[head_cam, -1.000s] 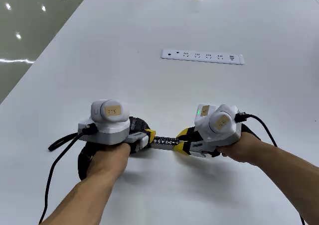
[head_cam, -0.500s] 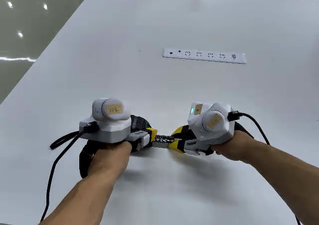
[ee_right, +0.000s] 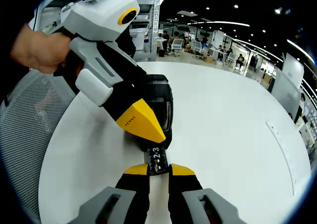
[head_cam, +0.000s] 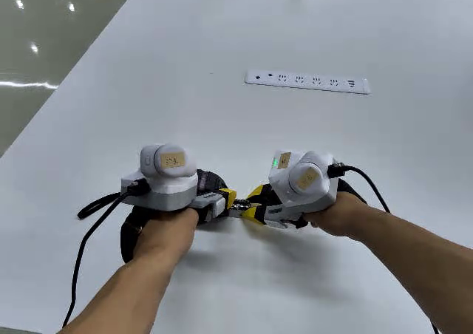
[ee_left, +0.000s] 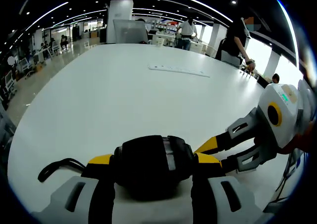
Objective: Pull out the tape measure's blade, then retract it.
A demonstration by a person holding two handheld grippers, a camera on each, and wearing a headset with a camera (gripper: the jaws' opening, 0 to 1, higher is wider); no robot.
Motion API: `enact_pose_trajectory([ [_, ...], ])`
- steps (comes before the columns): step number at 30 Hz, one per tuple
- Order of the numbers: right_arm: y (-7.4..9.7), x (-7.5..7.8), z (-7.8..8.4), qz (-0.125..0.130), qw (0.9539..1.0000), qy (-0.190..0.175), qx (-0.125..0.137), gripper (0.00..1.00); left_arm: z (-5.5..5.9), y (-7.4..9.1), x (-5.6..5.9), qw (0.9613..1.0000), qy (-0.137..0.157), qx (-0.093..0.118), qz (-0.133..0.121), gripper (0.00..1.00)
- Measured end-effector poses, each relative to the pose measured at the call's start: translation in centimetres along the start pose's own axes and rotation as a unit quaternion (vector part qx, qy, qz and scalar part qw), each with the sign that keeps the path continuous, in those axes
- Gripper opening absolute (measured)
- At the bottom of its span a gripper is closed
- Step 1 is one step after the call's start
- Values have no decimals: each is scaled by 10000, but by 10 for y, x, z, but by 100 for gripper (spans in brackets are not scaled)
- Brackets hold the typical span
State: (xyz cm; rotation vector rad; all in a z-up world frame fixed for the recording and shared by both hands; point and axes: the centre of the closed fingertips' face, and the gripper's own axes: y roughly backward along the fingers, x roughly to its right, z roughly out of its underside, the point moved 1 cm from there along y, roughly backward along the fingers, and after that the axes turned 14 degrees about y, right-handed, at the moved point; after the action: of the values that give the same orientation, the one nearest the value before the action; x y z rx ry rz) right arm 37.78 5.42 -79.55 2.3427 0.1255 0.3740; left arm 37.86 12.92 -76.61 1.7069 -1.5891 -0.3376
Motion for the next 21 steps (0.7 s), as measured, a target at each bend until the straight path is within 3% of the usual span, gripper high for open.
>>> enact_pose_trajectory([
  [21,-12,1,-11,-103,9998,179,35,11,-1,-1,0,10000,45,11,12,58],
])
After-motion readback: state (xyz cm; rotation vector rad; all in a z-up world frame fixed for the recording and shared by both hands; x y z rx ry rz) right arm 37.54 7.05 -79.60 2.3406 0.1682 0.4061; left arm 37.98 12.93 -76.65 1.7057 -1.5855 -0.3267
